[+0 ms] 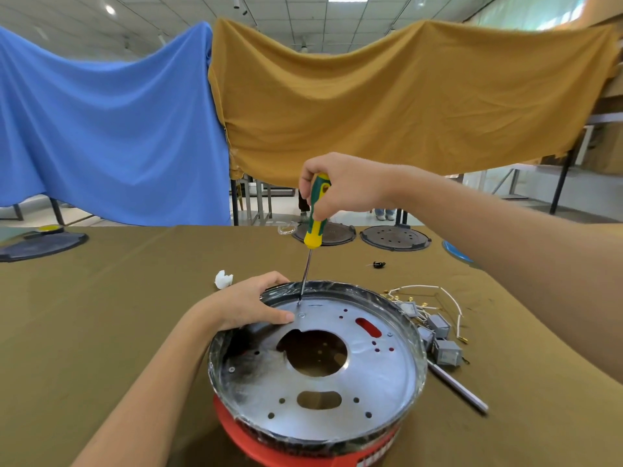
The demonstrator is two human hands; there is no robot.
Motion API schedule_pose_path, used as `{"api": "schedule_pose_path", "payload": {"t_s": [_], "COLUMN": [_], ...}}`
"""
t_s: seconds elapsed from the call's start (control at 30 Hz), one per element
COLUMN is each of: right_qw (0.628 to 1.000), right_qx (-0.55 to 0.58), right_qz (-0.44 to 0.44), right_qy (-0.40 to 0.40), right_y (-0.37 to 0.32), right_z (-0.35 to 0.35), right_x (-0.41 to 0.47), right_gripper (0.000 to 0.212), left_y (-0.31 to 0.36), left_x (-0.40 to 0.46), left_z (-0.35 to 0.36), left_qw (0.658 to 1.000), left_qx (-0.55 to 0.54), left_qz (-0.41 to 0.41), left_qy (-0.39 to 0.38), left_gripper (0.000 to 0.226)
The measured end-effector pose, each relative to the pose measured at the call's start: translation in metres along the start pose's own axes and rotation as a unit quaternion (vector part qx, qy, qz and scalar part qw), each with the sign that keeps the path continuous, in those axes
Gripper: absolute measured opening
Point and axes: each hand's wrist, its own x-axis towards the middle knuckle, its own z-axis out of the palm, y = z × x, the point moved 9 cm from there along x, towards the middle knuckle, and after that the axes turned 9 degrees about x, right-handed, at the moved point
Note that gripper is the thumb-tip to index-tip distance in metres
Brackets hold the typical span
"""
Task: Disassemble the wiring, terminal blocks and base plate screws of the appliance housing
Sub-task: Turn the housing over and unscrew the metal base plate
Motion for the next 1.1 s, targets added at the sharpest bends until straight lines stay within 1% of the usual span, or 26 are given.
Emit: {"api": "schedule_pose_path", "payload": {"t_s": [0.13,0.23,0.3,0.37,0.4,0.43,0.5,0.6,0.63,0.8,0.87,0.93,0.97,1.0,1.03,1.1], "right_qw": [0.996,0.986,0.973,0.955,0.944,0.934,0.912,0.870,0.860,0.839,0.832,0.825,0.814,0.796,0.773,0.729], "right_qx": [0.058,0.129,0.179,0.231,0.256,0.281,0.335,0.419,0.437,0.468,0.470,0.467,0.471,0.485,0.508,0.561], "right_qz": [0.015,0.028,0.037,0.053,0.061,0.069,0.081,0.092,0.092,0.087,0.085,0.091,0.098,0.107,0.116,0.137], "right_qy": [0.059,0.105,0.140,0.181,0.197,0.209,0.224,0.243,0.247,0.264,0.281,0.306,0.325,0.346,0.361,0.368], "right_y": [0.014,0.027,0.038,0.052,0.060,0.067,0.080,0.091,0.091,0.085,0.082,0.083,0.086,0.092,0.098,0.107], "right_z": [-0.019,-0.031,-0.035,-0.036,-0.034,-0.032,-0.026,-0.020,-0.019,-0.018,-0.015,-0.010,-0.008,-0.008,-0.008,-0.006], "right_x": [-0.022,-0.040,-0.053,-0.068,-0.076,-0.084,-0.098,-0.112,-0.116,-0.141,-0.154,-0.167,-0.175,-0.184,-0.193,-0.210], "right_gripper": [0.026,0.028,0.027,0.024,0.023,0.023,0.023,0.024,0.023,0.021,0.021,0.021,0.021,0.022,0.023,0.026], "left_y": [0.002,0.006,0.011,0.024,0.032,0.041,0.056,0.078,0.085,0.103,0.109,0.113,0.113,0.109,0.102,0.088], "left_x": [0.000,-0.003,-0.008,-0.014,-0.019,-0.024,-0.036,-0.052,-0.057,-0.080,-0.089,-0.098,-0.103,-0.109,-0.115,-0.127], "left_z": [0.001,0.000,-0.008,-0.022,-0.030,-0.039,-0.052,-0.056,-0.054,-0.053,-0.055,-0.058,-0.060,-0.064,-0.068,-0.072], "left_qw": [1.000,0.999,0.995,0.984,0.978,0.972,0.963,0.955,0.954,0.950,0.937,0.909,0.891,0.882,0.886,0.913], "left_qx": [0.000,0.035,0.094,0.159,0.182,0.194,0.201,0.218,0.220,0.206,0.234,0.304,0.343,0.360,0.346,0.264], "left_qz": [0.001,-0.006,-0.006,0.014,0.026,0.036,0.051,0.068,0.073,0.067,0.057,0.041,0.030,0.017,0.006,0.010], "left_qy": [-0.005,-0.010,0.018,0.073,0.102,0.129,0.170,0.188,0.192,0.227,0.255,0.283,0.294,0.302,0.309,0.311], "left_gripper": [0.040,0.045,0.054,0.061,0.060,0.056,0.039,0.011,0.006,0.015,0.020,0.021,0.023,0.024,0.025,0.027]}}
